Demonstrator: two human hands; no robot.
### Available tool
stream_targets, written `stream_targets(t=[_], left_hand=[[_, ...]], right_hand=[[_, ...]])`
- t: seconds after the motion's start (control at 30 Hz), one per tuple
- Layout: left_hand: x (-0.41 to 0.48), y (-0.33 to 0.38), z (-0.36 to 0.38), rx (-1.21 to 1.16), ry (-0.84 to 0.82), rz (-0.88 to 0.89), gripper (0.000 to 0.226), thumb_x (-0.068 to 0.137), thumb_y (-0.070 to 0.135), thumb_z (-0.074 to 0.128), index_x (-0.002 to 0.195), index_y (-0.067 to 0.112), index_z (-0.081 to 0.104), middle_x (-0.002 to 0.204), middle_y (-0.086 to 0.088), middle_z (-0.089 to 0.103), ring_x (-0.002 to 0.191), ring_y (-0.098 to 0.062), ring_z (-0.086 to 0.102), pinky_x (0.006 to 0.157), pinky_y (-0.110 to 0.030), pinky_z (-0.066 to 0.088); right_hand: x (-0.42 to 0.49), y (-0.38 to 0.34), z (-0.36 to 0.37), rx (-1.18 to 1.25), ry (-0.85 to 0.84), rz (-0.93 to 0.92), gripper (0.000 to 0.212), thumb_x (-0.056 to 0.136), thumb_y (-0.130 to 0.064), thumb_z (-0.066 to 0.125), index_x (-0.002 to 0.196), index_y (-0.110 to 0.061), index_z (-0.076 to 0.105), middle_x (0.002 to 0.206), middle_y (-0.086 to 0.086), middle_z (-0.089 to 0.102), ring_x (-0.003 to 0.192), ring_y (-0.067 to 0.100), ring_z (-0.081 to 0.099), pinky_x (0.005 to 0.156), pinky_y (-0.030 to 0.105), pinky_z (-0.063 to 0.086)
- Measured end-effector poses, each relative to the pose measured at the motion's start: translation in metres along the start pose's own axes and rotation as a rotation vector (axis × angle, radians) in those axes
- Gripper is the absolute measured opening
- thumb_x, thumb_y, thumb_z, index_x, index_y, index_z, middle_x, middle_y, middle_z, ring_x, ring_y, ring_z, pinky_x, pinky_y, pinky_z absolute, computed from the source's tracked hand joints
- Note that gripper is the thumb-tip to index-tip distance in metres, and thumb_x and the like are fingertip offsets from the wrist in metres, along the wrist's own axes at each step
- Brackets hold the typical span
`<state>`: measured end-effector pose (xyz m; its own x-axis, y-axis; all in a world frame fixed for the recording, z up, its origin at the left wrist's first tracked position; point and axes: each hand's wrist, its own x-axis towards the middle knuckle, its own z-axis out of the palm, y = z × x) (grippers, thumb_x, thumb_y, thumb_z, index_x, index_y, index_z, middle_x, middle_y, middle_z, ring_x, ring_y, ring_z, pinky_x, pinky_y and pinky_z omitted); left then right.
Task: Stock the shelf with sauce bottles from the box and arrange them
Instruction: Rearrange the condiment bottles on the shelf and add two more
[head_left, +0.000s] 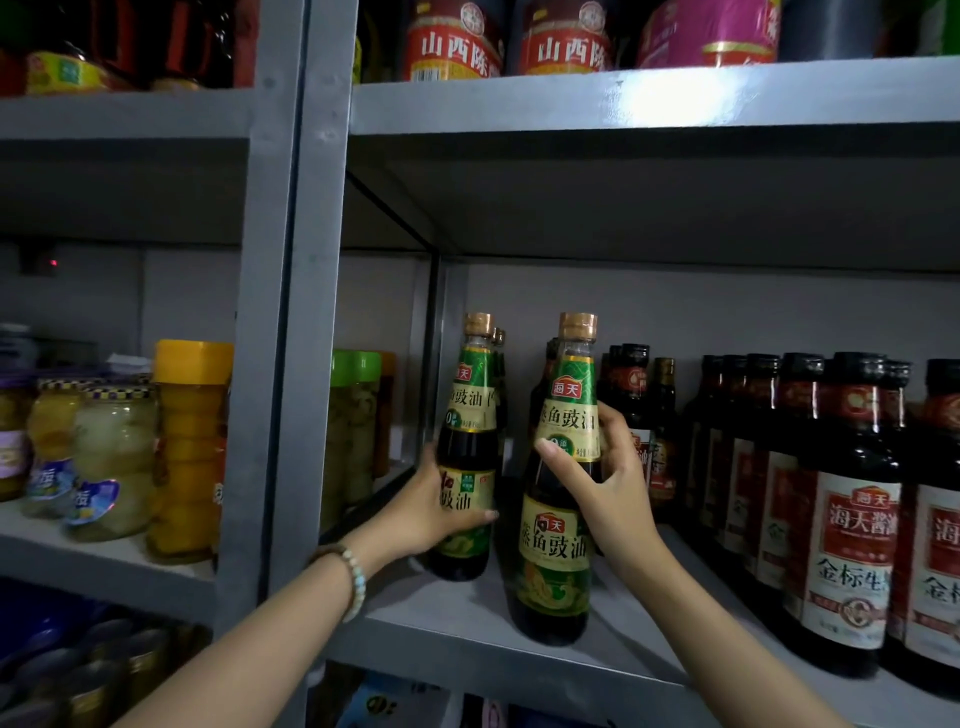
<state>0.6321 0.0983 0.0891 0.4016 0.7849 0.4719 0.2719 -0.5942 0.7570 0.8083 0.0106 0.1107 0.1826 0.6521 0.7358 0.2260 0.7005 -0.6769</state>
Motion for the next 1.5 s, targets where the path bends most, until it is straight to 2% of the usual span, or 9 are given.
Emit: stream_targets(t=[0.13, 0.33, 0.5, 0.93, 1.2, 1.3, 1.5], left_hand=[[0.025, -0.009, 0.006, -0.051, 0.052, -0.093, 0.091, 0.075, 0.013, 0.076, 0.142, 0.017, 0.013, 0.131, -0.001, 0.050, 0.120, -0.016, 0.047, 0.094, -0.027, 0.038], [0.046, -0.024, 0.014, -0.141, 0.188, -0.064, 0.093, 0.070, 0.001, 0.078, 0.142, 0.015, 0.022, 0.136, -0.006, 0.047, 0.127, -0.023, 0.045, 0.105, -0.046, 0.039], [0.052, -0.031, 0.019, -0.204, 0.220, -0.139, 0.090, 0.075, 0.000, 0.073, 0.143, 0.012, 0.016, 0.138, -0.012, 0.045, 0.127, -0.028, 0.044, 0.106, -0.048, 0.037], [0.068, -0.047, 0.019, -0.221, 0.186, -0.108, 0.087, 0.076, 0.005, 0.073, 0.143, 0.017, 0.019, 0.138, -0.008, 0.045, 0.128, -0.025, 0.043, 0.107, -0.048, 0.036], [0.073, -0.054, 0.020, -0.229, 0.155, -0.089, 0.082, 0.077, 0.006, 0.072, 0.140, 0.019, 0.021, 0.135, -0.007, 0.047, 0.127, -0.025, 0.044, 0.107, -0.051, 0.036], [0.075, -0.057, 0.020, -0.239, 0.162, -0.084, 0.082, 0.076, 0.005, 0.073, 0.139, 0.019, 0.022, 0.133, -0.007, 0.048, 0.125, -0.025, 0.046, 0.106, -0.051, 0.037], [0.078, -0.065, 0.022, -0.267, 0.175, -0.063, 0.083, 0.073, 0.004, 0.076, 0.137, 0.019, 0.024, 0.130, -0.006, 0.049, 0.125, -0.026, 0.046, 0.105, -0.052, 0.039]], right_hand=[[0.001, 0.001, 0.000, -0.005, 0.003, 0.011, 0.065, 0.072, -0.036, 0.077, 0.128, -0.024, 0.046, 0.107, -0.008, 0.067, 0.097, 0.003, 0.065, 0.074, 0.017, 0.053], [0.001, 0.001, 0.000, -0.002, 0.008, 0.019, 0.068, 0.070, -0.037, 0.079, 0.128, -0.023, 0.047, 0.107, -0.006, 0.069, 0.100, 0.008, 0.066, 0.084, 0.027, 0.054], [0.000, 0.001, -0.001, 0.009, 0.005, 0.019, 0.067, 0.070, -0.034, 0.075, 0.129, -0.022, 0.046, 0.106, -0.006, 0.068, 0.100, 0.008, 0.066, 0.084, 0.028, 0.053], [0.001, 0.001, -0.001, 0.007, 0.006, 0.021, 0.064, 0.070, -0.033, 0.078, 0.126, -0.027, 0.047, 0.105, -0.011, 0.068, 0.098, 0.005, 0.066, 0.079, 0.024, 0.054], [0.000, 0.000, -0.001, -0.006, -0.001, 0.030, 0.065, 0.065, -0.040, 0.079, 0.122, -0.033, 0.047, 0.104, -0.018, 0.068, 0.099, 0.002, 0.065, 0.079, 0.021, 0.053], [0.001, 0.001, -0.001, -0.009, 0.002, 0.034, 0.072, 0.061, -0.047, 0.076, 0.125, -0.032, 0.047, 0.105, -0.016, 0.068, 0.099, 0.001, 0.065, 0.079, 0.021, 0.053], [0.000, 0.002, -0.003, -0.011, -0.008, 0.044, 0.065, 0.069, -0.038, 0.079, 0.125, -0.032, 0.046, 0.105, -0.011, 0.068, 0.098, 0.001, 0.065, 0.076, 0.021, 0.053]])
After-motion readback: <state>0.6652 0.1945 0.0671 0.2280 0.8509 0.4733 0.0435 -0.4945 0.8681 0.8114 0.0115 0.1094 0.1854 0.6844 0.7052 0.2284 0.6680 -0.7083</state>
